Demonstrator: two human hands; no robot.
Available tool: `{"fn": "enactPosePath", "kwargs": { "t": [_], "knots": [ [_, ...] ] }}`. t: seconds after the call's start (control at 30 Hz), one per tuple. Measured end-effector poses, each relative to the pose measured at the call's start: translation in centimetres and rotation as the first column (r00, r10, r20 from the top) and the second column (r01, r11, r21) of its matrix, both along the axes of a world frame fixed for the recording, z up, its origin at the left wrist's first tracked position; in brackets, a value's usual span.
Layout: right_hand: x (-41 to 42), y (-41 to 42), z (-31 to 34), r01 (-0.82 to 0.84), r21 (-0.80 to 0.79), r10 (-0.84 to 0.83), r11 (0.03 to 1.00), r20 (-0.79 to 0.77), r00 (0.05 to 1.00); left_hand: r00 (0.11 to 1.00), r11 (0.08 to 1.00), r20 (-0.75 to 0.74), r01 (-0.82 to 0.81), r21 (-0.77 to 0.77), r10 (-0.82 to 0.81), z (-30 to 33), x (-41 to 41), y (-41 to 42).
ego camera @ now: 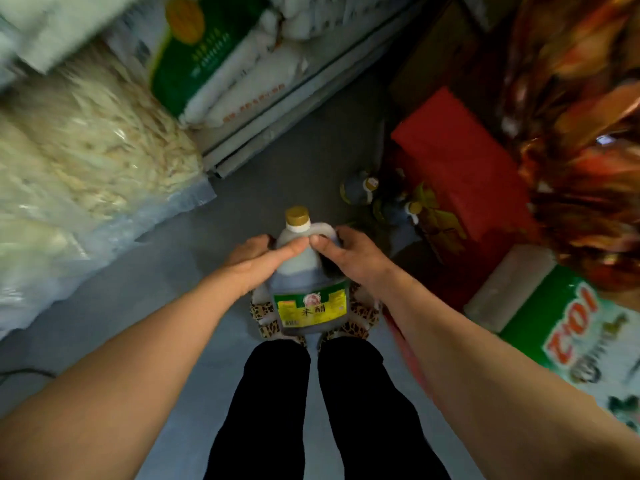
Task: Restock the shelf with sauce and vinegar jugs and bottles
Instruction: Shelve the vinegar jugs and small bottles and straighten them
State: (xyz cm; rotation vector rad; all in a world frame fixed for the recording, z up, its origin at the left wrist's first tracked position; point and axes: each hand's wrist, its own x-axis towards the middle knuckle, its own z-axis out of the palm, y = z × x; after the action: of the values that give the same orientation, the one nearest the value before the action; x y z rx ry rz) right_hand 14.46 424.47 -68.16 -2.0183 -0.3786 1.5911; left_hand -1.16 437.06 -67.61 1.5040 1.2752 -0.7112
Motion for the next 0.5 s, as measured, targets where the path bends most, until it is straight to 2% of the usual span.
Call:
{"fn": "enactPosePath", "kwargs": {
  "t": [0.13, 0.27, 0.37, 0.5],
  "knots": [
    [2.3, 3.1, 10.1, -0.086, 0.071, 0.086, 0.994, 0.001, 0.996, 0.994, 0.994, 0.049, -0.098, 0.048, 0.095, 9.6, 1.1, 2.6],
    [4.4, 6.1, 21.1, -0.215, 0.144, 0.194, 0.966, 0.151, 0.969, 0.974, 0.979, 0.151, -0.185, 0.086, 0.171, 20.4, 2.7, 5.3],
    [5.6, 7.7, 29.7, -0.255, 0.206, 0.193, 0.945, 0.280, 0.940, 0.953, 0.969, 0.243, -0.216, 0.120, 0.182, 29.0, 4.2, 7.5],
    [6.8, 9.4, 39.6, -0.250, 0.279, 0.119, 0.927, 0.413, 0.903, 0.947, 0.957, 0.303, -0.182, 0.226, 0.108, 39.7, 6.6, 10.0]
  ]
}}
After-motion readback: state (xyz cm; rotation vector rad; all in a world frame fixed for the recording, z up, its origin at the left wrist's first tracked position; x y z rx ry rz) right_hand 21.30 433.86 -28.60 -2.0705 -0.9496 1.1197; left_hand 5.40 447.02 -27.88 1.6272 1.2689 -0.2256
